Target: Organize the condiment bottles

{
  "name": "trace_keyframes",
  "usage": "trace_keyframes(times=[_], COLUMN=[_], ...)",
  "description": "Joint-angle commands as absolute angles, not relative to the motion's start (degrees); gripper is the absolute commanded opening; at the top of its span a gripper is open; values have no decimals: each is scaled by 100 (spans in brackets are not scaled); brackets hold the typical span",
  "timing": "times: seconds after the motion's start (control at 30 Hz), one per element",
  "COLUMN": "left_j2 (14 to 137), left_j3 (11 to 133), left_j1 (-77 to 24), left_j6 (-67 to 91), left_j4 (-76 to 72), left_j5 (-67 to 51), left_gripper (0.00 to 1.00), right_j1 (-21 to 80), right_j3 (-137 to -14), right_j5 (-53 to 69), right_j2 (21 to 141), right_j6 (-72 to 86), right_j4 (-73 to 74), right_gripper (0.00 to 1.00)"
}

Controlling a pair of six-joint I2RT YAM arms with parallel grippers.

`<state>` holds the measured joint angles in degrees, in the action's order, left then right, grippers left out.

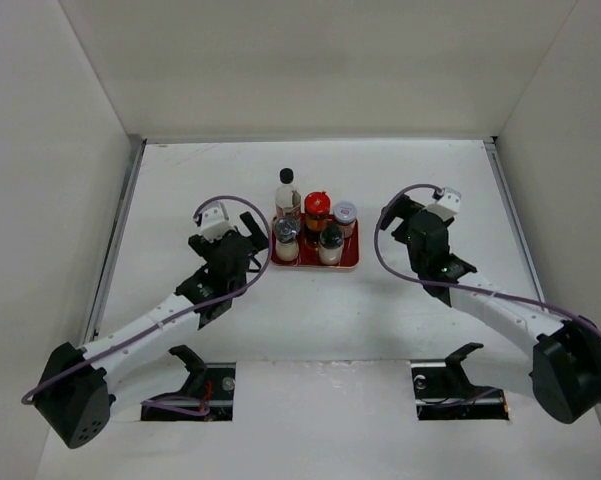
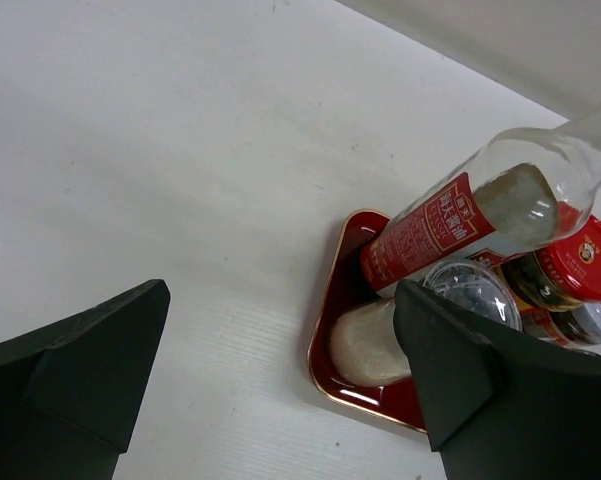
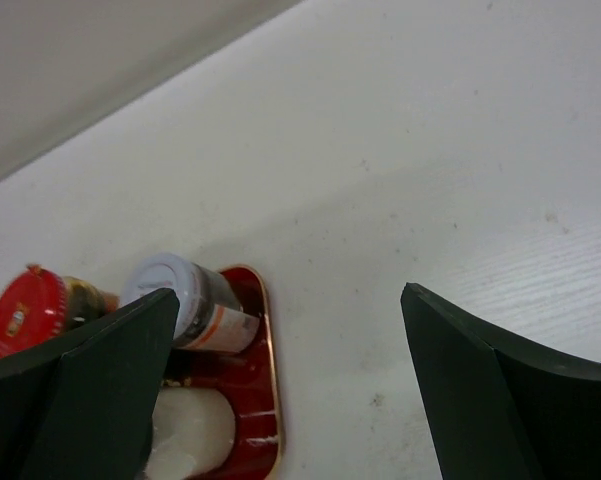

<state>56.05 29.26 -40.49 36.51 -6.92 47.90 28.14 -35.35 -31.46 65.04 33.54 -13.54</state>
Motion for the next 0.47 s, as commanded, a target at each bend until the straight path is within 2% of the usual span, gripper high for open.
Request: trace_keyframes(times=[0.0,0.43], left_j2=[5642,5879], left_j3=[3672,4991], left_j1=[-3872,-3626], left_j6=[3919,3867], left_j4=[797,2266], left_j5=[4396,4008], left_gripper=[100,100], right_j1=[2852,2913], right_j3=[-3427,-3322], right_j5=[-3068,-3164], right_j2=[6793,6583], right_j6=[3569,3437], right_j4=[-1494,-1661], right_gripper=[100,100])
